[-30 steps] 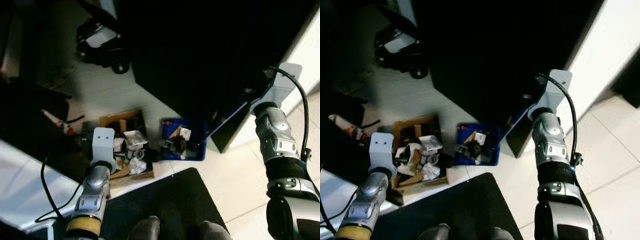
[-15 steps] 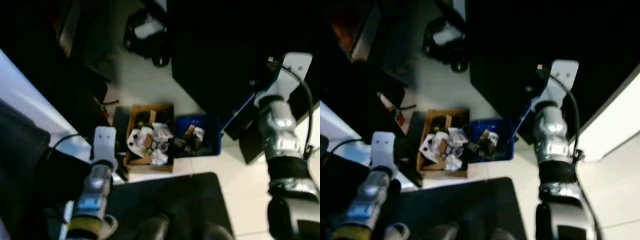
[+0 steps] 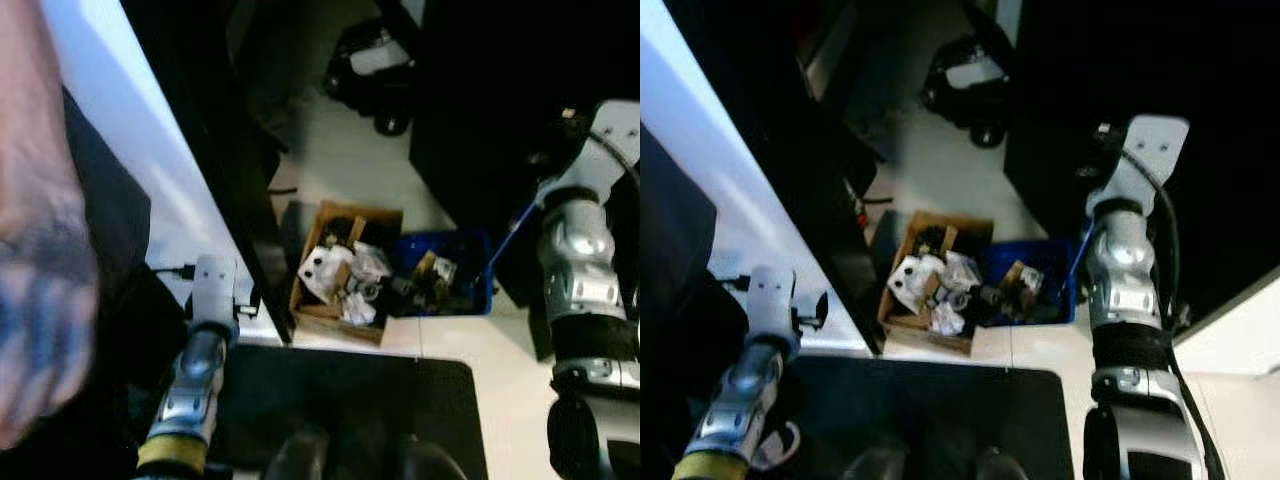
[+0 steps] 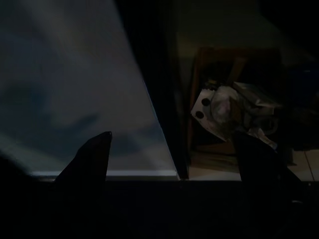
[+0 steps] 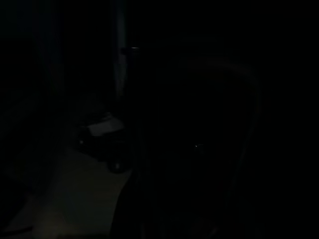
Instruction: Sweep floor
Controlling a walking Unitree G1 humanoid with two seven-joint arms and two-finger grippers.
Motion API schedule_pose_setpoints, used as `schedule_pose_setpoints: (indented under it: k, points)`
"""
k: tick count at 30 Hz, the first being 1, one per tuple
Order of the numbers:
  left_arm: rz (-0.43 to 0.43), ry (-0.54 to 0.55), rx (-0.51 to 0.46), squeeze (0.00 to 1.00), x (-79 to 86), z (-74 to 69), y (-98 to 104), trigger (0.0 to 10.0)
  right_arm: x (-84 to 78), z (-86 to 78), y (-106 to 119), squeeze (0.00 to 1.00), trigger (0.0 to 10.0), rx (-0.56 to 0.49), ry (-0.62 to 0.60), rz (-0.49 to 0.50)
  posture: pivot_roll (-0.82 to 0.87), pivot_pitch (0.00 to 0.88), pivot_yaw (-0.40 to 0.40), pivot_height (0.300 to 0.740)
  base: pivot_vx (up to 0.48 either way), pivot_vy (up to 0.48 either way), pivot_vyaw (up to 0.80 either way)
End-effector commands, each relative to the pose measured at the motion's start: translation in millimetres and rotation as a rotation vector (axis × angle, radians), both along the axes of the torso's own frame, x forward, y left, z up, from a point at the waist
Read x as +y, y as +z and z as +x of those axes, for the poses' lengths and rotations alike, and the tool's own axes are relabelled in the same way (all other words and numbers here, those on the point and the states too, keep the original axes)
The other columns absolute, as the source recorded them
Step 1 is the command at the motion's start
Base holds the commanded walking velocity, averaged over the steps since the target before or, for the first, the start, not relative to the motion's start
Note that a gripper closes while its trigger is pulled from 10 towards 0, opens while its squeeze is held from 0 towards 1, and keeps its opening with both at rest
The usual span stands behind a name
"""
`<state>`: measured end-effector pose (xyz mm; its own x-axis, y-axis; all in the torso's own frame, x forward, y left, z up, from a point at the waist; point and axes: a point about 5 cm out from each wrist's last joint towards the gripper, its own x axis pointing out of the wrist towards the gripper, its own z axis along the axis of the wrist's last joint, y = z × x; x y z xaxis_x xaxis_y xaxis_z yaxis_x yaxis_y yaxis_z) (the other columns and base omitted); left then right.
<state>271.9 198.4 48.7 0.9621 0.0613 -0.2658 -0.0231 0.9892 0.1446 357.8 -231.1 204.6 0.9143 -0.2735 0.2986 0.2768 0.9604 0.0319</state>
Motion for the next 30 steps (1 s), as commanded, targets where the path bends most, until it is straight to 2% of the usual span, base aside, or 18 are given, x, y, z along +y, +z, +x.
schedule_pose_setpoints:
  k: [1,10,21,24,26,30]
  points:
    - [0.013,-0.004,0.027,0.00,-0.2,-2.0,-4,10.0,6.5,-1.2,19,0.00,10.0,-0.122,0.027,0.080,-0.01,0.058,0.035,0.740,0.000,0.000,0.00]
    - [0.031,-0.021,0.027,0.00,-5.6,5.6,-1,10.0,3.4,-4.2,22,0.00,10.0,-0.145,0.009,0.080,-0.01,0.065,0.041,0.740,0.000,0.000,0.00]
    - [0.028,-0.003,0.020,0.00,-7.1,11.4,2,10.0,7.7,-4.9,18,0.00,10.0,-0.134,0.026,0.089,-0.02,0.068,0.044,0.740,0.347,-0.247,0.00]
    - [0.026,0.010,0.023,0.00,-5.8,11.5,1,10.0,7.6,-4.8,18,0.00,10.0,-0.134,0.028,0.090,-0.02,0.069,0.045,0.740,0.384,-0.284,0.00]
    - [0.017,0.059,0.032,0.00,-0.3,11.1,0,10.0,7.5,-4.6,18,0.00,10.0,-0.135,0.032,0.091,-0.02,0.069,0.044,0.740,0.356,0.000,0.00]
    - [0.019,0.099,0.045,0.00,4.9,10.6,-2,10.0,9.0,-4.6,19,0.00,10.0,-0.141,0.048,0.095,-0.01,0.070,0.041,0.740,0.000,0.000,0.00]
